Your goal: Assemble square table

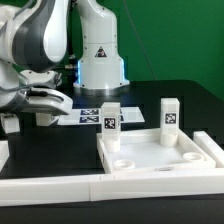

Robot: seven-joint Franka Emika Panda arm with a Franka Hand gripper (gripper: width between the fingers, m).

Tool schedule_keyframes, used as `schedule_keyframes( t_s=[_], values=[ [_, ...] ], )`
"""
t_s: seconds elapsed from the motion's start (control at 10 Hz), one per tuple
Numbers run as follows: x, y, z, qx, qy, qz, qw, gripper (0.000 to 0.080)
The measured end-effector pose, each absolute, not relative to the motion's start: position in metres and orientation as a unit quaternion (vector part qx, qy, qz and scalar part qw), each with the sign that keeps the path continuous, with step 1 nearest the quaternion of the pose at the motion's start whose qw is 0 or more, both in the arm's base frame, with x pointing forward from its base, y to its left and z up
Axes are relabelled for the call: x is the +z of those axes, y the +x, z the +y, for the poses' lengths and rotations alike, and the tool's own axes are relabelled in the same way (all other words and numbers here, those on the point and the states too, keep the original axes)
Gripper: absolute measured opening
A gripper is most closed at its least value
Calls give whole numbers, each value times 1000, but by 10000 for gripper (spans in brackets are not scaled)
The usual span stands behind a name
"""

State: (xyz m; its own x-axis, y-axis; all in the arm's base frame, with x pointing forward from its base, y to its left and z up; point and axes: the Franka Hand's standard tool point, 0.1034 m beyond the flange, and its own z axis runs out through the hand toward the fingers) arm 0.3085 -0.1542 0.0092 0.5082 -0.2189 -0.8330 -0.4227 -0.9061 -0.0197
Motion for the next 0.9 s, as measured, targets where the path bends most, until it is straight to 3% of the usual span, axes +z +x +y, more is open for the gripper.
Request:
schedule_keyframes(
  t_s=[0.2, 0.3, 0.4, 0.5, 0.6, 0.7, 0.9],
  values=[
    [8, 309, -153, 461, -861, 183, 111, 648],
    [8, 309, -153, 461, -861, 183, 111, 542],
    [8, 309, -153, 461, -861, 183, 111, 542],
    [8, 309, -153, 461, -861, 183, 111, 340],
    [8, 309, -153, 461, -861, 183, 111, 340],
    [8, 309, -153, 461, -861, 183, 111, 284],
    [8, 309, -153, 461, -861, 183, 111, 284]
  ],
)
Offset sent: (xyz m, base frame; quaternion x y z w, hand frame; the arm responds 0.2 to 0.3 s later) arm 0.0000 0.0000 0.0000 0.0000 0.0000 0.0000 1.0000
